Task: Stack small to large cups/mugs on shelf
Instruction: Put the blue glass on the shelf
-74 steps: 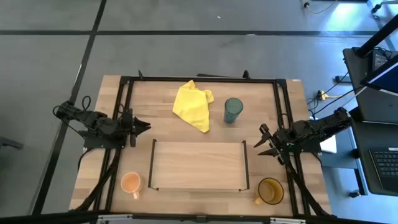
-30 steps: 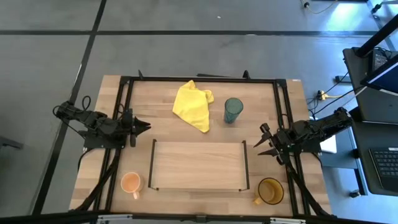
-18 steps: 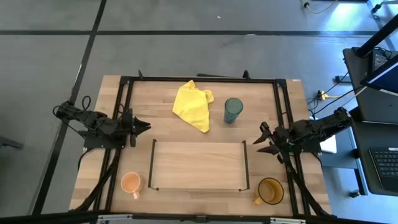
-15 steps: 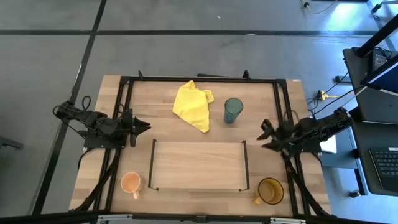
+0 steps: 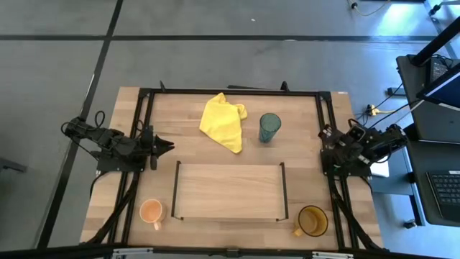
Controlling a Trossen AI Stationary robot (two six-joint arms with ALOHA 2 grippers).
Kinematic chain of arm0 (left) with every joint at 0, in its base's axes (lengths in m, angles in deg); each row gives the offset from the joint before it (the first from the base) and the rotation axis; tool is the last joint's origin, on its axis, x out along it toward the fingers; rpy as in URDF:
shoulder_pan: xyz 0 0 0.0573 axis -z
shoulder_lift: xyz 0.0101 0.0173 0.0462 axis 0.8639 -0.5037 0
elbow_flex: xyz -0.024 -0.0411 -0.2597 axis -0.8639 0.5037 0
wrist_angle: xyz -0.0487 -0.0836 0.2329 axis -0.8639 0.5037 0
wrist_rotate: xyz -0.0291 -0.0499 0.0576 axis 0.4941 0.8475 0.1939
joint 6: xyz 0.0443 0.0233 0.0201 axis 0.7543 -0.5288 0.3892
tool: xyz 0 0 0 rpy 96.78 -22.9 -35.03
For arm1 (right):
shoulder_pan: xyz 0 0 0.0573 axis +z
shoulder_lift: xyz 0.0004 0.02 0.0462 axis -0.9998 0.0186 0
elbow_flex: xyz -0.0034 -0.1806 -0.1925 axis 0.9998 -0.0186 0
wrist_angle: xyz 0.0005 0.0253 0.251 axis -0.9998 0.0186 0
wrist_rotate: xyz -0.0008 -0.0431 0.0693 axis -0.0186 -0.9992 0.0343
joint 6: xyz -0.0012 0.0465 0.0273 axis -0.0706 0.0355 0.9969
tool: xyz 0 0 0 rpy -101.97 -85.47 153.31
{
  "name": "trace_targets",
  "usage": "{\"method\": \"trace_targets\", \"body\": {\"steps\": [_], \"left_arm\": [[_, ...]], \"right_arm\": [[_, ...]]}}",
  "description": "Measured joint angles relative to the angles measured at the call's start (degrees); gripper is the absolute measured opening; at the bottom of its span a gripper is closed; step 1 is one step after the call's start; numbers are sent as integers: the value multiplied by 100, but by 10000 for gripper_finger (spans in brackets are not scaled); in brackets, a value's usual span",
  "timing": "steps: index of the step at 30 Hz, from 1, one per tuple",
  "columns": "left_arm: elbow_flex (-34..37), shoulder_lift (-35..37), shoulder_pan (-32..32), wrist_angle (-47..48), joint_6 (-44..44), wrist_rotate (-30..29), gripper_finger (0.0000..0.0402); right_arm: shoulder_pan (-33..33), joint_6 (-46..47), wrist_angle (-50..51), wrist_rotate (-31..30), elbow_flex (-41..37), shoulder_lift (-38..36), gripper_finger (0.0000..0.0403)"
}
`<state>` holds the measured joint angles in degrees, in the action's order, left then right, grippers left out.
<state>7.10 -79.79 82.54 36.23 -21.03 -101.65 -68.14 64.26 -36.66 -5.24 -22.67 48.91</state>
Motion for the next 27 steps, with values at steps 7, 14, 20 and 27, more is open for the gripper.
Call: {"method": "trace_targets", "body": {"steps": [7,14,20,27], "left_arm": [[0,0,0,0,1,0,69],[1,-1,0,0,1,0,69],[0,1,0,0,1,2,69],[0,-1,0,0,1,0,69]], "right_arm": [[0,347,-16,-28,-2,4,168],[0,905,0,-121,-2,4,168],[1,388,2848,-1603,899,112,168],[-2,396,7916,-4486,3988,1513,168]]}}
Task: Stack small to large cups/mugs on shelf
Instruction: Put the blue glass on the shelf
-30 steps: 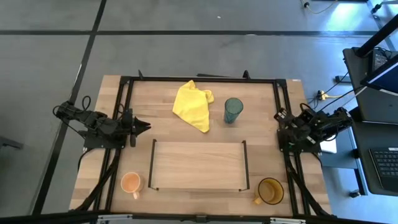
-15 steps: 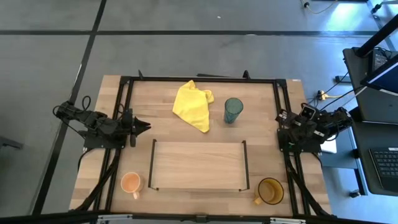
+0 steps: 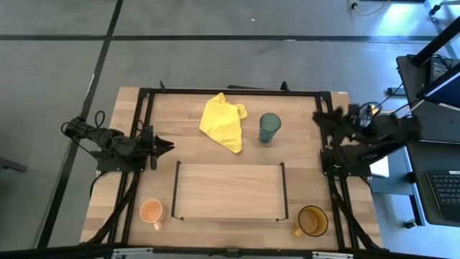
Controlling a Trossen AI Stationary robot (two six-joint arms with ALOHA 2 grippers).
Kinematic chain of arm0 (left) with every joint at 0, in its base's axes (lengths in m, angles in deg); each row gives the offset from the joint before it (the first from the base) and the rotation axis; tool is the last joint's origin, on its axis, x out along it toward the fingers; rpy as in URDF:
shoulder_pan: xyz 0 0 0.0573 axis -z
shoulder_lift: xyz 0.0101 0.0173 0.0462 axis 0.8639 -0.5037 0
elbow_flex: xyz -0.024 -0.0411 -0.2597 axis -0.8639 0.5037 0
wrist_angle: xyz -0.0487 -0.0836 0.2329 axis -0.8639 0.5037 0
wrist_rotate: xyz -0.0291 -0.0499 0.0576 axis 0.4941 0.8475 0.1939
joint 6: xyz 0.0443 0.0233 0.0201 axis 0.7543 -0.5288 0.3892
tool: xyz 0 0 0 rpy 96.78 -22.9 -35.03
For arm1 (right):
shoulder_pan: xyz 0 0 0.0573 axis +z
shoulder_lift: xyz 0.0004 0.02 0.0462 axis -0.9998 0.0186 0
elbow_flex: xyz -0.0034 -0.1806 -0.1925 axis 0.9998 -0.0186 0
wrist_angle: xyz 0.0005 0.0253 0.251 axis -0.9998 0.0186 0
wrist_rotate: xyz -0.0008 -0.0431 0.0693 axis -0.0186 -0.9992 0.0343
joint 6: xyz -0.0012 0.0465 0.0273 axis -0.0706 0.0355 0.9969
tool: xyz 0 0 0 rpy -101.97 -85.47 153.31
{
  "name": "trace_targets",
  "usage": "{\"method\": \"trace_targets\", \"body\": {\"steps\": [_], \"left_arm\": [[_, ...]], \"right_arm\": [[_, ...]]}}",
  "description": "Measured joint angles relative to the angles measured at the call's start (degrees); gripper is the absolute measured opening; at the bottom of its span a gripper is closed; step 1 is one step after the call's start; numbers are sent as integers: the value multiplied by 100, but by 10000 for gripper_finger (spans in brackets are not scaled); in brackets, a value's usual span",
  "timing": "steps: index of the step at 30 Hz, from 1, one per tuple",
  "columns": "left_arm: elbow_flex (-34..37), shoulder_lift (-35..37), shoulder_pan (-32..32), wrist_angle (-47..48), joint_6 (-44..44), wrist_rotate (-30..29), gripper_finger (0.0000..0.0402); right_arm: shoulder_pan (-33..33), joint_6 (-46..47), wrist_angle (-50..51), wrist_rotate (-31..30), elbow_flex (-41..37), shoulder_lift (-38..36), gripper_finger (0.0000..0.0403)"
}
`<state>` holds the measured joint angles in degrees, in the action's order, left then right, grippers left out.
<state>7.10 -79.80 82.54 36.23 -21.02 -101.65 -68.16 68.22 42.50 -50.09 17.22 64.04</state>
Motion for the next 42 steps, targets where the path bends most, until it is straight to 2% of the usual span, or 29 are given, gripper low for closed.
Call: {"method": "trace_targets", "body": {"steps": [2,6,9,11,16,18,23,25,28,34,39,42], "left_arm": [[0,2,0,1,-1,0,69],[0,2,0,1,-2,0,69],[0,1,0,0,0,0,69],[0,0,0,2,-2,0,69],[0,0,0,0,0,0,69],[0,1,0,1,0,0,69],[0,2,0,0,-1,0,69],[0,2,0,0,0,0,69],[0,2,0,1,-1,0,69],[0,2,0,2,0,0,69],[0,2,0,2,0,1,69],[2,1,0,2,0,0,69]], "right_arm": [[0,775,925,-393,751,533,168],[-96,2015,2180,-239,1806,1876,168],[-466,2516,3035,123,2627,3106,168],[-894,2971,4009,452,3337,3928,168],[-1995,3557,6536,1725,4882,5637,168],[-2310,3184,6368,2086,5124,6065,168],[-3025,1499,4996,3501,5253,6710,168],[-3286,1127,5129,3792,5240,6930,168],[-3677,653,5680,3808,5240,7090,168],[-4440,-286,5541,3969,5238,7034,168],[-5412,-1012,5325,4665,4809,6798,168],[-6083,-1429,5016,5374,4283,6584,168]]}}
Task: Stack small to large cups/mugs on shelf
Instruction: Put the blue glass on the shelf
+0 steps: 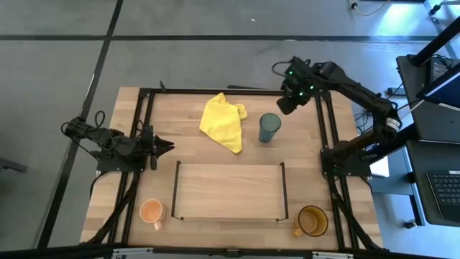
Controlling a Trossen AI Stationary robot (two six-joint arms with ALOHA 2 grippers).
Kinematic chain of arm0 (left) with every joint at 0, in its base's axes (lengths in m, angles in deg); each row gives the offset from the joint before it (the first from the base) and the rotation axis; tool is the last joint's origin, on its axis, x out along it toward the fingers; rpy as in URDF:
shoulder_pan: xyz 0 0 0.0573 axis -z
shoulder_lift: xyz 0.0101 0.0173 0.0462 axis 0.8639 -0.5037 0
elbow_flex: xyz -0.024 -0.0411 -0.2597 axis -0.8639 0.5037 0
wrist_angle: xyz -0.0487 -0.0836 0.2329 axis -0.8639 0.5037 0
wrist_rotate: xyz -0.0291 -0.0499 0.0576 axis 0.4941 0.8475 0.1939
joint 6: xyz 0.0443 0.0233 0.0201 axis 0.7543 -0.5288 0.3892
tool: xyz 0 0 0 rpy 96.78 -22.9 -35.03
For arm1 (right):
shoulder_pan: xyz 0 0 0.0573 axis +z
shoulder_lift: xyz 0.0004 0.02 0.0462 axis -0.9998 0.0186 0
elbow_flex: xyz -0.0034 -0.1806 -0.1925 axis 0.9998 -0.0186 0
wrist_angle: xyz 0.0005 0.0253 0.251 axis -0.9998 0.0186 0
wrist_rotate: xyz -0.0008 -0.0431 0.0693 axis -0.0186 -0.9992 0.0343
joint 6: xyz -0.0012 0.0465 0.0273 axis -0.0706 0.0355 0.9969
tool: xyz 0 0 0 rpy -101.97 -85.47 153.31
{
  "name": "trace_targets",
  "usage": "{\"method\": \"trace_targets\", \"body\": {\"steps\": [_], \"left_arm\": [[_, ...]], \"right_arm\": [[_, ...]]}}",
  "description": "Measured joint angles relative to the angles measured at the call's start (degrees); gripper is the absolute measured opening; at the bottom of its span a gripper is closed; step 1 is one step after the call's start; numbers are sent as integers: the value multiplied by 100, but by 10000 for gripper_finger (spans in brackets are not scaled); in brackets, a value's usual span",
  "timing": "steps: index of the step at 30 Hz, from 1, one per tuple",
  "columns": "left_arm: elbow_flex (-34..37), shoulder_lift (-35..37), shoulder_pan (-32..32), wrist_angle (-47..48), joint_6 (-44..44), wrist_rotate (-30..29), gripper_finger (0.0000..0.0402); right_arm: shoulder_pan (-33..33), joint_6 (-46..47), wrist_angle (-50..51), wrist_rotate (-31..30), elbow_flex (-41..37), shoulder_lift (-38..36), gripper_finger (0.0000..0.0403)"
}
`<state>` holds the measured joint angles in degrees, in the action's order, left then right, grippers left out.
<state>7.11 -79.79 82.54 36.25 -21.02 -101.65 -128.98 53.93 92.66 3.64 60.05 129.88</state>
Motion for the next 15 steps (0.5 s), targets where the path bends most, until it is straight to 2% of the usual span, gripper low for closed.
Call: {"method": "trace_targets", "body": {"steps": [3,6,15], "left_arm": [[-2,-2,0,0,0,0,69],[-2,0,0,0,0,1,69],[-2,0,0,-2,0,0,69]], "right_arm": [[-313,114,-256,582,-427,-165,168],[33,282,-551,729,-628,-352,168],[721,778,-677,-56,-647,-297,168]]}}
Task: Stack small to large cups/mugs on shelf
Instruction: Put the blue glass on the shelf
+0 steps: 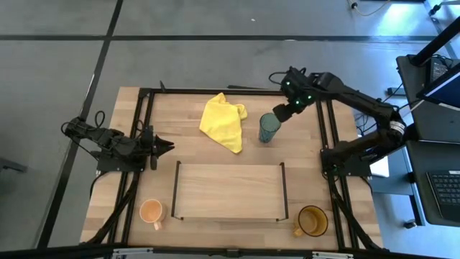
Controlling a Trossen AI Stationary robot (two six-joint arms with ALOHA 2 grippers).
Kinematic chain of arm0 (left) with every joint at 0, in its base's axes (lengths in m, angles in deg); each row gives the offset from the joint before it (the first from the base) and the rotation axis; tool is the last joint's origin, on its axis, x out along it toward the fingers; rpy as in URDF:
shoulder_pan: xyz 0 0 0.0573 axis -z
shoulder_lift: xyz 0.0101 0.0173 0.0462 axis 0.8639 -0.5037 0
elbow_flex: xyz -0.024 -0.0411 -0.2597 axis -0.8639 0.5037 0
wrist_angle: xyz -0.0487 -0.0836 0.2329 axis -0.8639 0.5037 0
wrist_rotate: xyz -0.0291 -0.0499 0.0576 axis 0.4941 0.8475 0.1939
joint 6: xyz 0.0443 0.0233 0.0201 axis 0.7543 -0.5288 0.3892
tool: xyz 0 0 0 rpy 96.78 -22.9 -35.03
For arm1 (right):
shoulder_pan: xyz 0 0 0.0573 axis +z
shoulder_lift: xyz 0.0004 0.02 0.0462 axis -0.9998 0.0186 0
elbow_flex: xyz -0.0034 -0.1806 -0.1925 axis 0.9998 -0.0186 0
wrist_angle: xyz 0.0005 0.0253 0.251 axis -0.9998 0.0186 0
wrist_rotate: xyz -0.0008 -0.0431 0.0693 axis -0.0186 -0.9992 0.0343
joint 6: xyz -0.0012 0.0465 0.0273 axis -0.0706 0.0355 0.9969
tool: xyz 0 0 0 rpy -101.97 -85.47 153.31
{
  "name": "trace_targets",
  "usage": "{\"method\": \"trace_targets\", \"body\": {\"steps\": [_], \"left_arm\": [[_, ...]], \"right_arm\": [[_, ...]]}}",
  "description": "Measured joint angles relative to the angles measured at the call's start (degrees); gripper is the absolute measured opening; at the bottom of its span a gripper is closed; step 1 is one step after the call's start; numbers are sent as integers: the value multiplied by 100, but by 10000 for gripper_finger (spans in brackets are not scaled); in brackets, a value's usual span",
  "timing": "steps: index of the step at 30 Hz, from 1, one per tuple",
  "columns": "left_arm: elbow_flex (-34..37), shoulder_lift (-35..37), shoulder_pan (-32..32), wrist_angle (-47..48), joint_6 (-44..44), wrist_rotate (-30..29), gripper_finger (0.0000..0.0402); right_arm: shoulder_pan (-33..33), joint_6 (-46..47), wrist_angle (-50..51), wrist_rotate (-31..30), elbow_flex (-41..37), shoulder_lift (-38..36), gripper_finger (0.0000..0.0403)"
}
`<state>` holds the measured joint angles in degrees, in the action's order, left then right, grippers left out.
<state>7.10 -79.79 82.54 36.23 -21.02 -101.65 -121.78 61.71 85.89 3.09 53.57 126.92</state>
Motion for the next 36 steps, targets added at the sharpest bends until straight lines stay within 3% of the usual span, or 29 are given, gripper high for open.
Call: {"method": "trace_targets", "body": {"steps": [8,28,32,36], "left_arm": [[0,0,0,0,0,0,69],[0,0,0,2,0,0,69],[0,0,0,2,0,0,69],[0,-2,0,2,0,0,69]], "right_arm": [[352,279,-6,-416,0,312,168],[341,247,-306,-618,-2,1141,164],[339,269,-228,-620,-2,1141,136],[344,285,-96,-616,-2,1141,81]]}}
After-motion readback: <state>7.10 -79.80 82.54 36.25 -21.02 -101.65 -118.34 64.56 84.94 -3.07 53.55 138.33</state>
